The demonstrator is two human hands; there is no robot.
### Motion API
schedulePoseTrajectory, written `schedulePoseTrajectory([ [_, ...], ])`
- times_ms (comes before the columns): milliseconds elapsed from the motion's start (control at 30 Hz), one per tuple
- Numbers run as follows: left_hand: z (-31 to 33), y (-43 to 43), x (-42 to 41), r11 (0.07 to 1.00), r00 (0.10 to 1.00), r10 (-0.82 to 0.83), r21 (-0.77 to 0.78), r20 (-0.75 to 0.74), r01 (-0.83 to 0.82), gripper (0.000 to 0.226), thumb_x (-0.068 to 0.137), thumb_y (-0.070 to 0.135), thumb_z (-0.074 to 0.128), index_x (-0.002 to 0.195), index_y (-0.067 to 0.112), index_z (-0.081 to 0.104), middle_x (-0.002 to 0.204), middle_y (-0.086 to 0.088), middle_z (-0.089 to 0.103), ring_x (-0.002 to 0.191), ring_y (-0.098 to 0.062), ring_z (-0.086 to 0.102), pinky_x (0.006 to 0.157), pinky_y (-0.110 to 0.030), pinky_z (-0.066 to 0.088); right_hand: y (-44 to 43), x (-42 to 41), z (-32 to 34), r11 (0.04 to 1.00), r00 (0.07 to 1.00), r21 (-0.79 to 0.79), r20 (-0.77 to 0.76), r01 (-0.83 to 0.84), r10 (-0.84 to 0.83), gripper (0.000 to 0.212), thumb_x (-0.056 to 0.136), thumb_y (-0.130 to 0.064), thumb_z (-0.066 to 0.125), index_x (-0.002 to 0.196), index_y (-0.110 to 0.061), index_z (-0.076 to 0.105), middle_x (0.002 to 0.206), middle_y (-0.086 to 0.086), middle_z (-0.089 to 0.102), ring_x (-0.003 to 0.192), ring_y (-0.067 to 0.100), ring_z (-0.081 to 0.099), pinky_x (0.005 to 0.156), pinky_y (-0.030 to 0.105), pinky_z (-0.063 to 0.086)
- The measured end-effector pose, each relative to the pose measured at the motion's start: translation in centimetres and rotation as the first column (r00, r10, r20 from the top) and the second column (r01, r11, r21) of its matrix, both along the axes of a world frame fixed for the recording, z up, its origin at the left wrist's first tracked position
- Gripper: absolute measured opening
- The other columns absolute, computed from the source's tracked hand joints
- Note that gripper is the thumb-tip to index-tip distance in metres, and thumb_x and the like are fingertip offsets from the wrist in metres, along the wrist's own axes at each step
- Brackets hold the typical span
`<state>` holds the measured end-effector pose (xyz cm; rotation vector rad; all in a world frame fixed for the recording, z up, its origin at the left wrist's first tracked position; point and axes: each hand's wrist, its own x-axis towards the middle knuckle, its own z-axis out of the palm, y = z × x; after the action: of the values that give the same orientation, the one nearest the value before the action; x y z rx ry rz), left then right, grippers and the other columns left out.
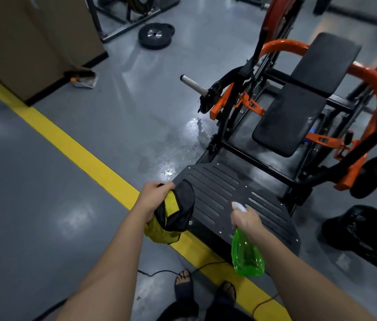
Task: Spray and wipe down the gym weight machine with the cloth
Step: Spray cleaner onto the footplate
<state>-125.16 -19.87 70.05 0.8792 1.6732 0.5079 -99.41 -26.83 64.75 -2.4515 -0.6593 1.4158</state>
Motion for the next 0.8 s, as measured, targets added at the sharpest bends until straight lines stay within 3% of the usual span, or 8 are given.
schedulePoseTrajectory([
  [100,0.2,0.4,0.6,1.000,1.000,-0.020,-0.010,-0.003,0.020,0.027,0.086,0.027,0.070,0.084,0.000,0.070,0.075,-0.008,0.063,0.061,-0.018,0.061,0.058,-0.028,0.046,0.0,0.3,-0.5,0.998,0.996,-0.025,-0.073,-0.050,0.048,0.043,0.081,-0.015,0.069,0.121,-0.007,0.055,0.108,0.013,0.068,0.101,0.030,0.063,0.091,0.039,0.048],
  [200,0.1,0.9,1.4,1.000,1.000,-0.007,-0.011,-0.004,0.007,0.027,0.086,0.027,0.069,0.084,0.000,0.070,0.075,-0.008,0.064,0.063,-0.019,0.061,0.055,-0.026,0.045,0.2,0.6,-2.3,0.995,0.991,0.015,-0.092,-0.099,0.100,0.042,0.077,-0.037,0.067,0.103,-0.005,0.068,0.098,0.009,0.073,0.088,0.025,0.068,0.088,0.037,0.055],
  [300,-0.1,1.0,2.0,1.000,1.000,-0.001,-0.018,0.005,0.001,0.022,0.087,0.027,0.068,0.075,0.009,0.067,0.070,-0.006,0.064,0.064,-0.021,0.062,0.057,-0.028,0.045,0.2,0.9,-2.5,0.997,1.000,0.066,0.006,-0.031,0.030,0.031,0.093,-0.026,0.057,0.111,-0.003,0.065,0.104,0.014,0.067,0.094,0.033,0.063,0.083,0.038,0.050],
  [367,-0.5,1.1,2.2,1.000,1.000,0.007,-0.018,0.002,-0.007,0.021,0.088,0.026,0.068,0.073,0.012,0.066,0.067,-0.005,0.064,0.064,-0.022,0.062,0.058,-0.028,0.046,-0.2,1.7,-2.2,0.996,0.998,0.082,0.055,0.026,-0.031,0.027,0.093,-0.018,0.054,0.113,-0.002,0.060,0.107,0.015,0.062,0.098,0.036,0.061,0.085,0.040,0.049],
  [567,-1.4,1.6,5.2,0.997,0.994,0.042,-0.066,0.099,-0.035,0.025,0.091,0.021,0.062,0.068,0.015,0.056,0.053,0.002,0.057,0.050,-0.016,0.057,0.045,-0.020,0.042,-2.1,3.8,-2.4,1.000,0.989,-0.003,0.147,0.031,-0.030,0.041,0.094,-0.026,0.056,0.126,-0.001,0.060,0.116,0.017,0.064,0.098,0.034,0.057,0.078,0.034,0.040],
  [700,-0.9,2.1,8.0,0.989,0.978,0.087,-0.133,0.192,-0.062,0.025,0.088,0.025,0.063,0.065,0.017,0.059,0.056,0.000,0.060,0.058,-0.022,0.060,0.059,-0.027,0.047,-3.1,4.8,-2.7,0.991,0.989,-0.040,0.077,0.129,-0.126,0.045,0.095,-0.022,0.052,0.135,0.000,0.056,0.109,0.014,0.068,0.101,0.033,0.058,0.084,0.033,0.044],
  [800,-0.7,2.8,7.9,0.982,0.957,0.128,-0.170,0.259,-0.085,0.019,0.075,0.034,0.069,0.065,0.020,0.062,0.063,-0.005,0.063,0.066,-0.028,0.063,0.072,-0.038,0.053,-4.3,6.1,-2.9,0.983,0.987,-0.089,0.000,0.158,-0.158,0.054,0.090,-0.016,0.054,0.143,-0.005,0.052,0.128,0.018,0.061,0.110,0.036,0.058,0.090,0.035,0.047],
])
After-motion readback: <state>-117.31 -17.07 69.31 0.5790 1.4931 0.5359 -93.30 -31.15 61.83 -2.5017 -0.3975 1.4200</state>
